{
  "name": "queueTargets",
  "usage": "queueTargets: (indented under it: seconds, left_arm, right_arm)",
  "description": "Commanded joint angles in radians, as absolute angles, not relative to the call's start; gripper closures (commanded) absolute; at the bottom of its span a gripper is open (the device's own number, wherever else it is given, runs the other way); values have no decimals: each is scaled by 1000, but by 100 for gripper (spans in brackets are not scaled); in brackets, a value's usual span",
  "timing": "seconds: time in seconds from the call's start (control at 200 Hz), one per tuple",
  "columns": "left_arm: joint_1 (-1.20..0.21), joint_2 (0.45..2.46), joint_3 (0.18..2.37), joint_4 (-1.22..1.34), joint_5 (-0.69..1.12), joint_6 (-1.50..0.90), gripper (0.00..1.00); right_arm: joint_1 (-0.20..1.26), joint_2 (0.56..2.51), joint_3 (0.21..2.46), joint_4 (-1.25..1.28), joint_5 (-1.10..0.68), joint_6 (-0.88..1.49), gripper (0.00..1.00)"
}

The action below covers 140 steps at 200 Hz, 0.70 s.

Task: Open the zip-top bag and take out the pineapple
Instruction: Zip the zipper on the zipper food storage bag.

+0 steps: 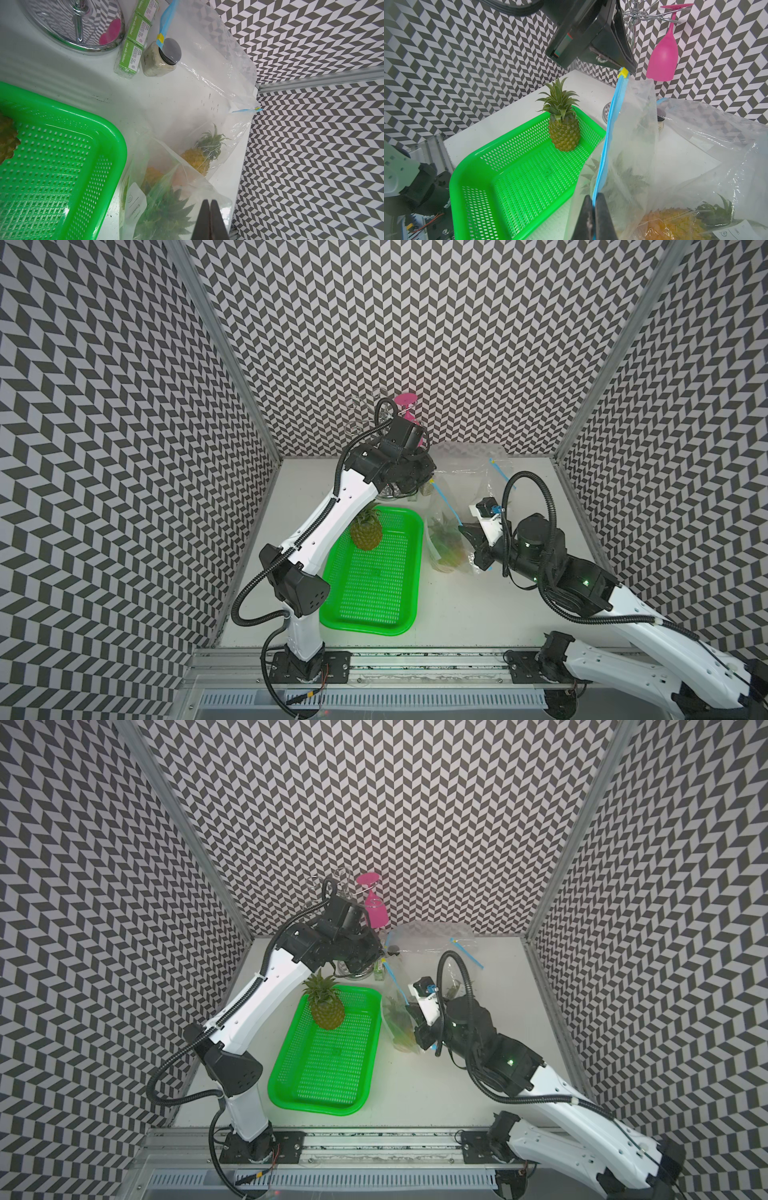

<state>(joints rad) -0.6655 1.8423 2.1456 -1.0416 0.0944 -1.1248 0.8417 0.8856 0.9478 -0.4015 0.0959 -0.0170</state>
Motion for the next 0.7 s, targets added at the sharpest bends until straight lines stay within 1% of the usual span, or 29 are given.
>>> queueTargets:
  seconds: [0.0,0.07,0.14,0.21,0.305,0.471,0.566,0.626,0.696]
  left_arm:
    - [-673,1792,2157,-1046,101,-1150,100]
    - [-676,1777,2144,-1045,115,-1165,100]
    - [-684,1767,2135,-1047,125,-1179,100]
    - [-691,1758,2138,-1054,126,-1189,100]
    - [-693,1750,2145,-1064,124,-1196,100]
    - [-699,1749,2163,-1083,124,-1198,100]
    - [-701,1747,2164,-1088,124,-1198,100]
    - [-701,1747,2164,-1089,124,-1196,100]
    - [-701,1747,2164,-1090,123,-1195,100]
  right_arm:
    - [858,879,997,-352,162,-84,82]
    - [885,897,1014,-316,222,-138,69]
    - [930,931,1030,-262,301,-202,59]
    - [959,978,1045,-211,353,-260,54]
    - [976,1030,1045,-117,439,-313,50]
    - [979,1105,1055,46,558,-399,50]
    - [980,1137,1058,105,578,-418,51]
    - [980,1154,1061,127,577,-417,54]
    - [980,1174,1070,136,575,-409,61]
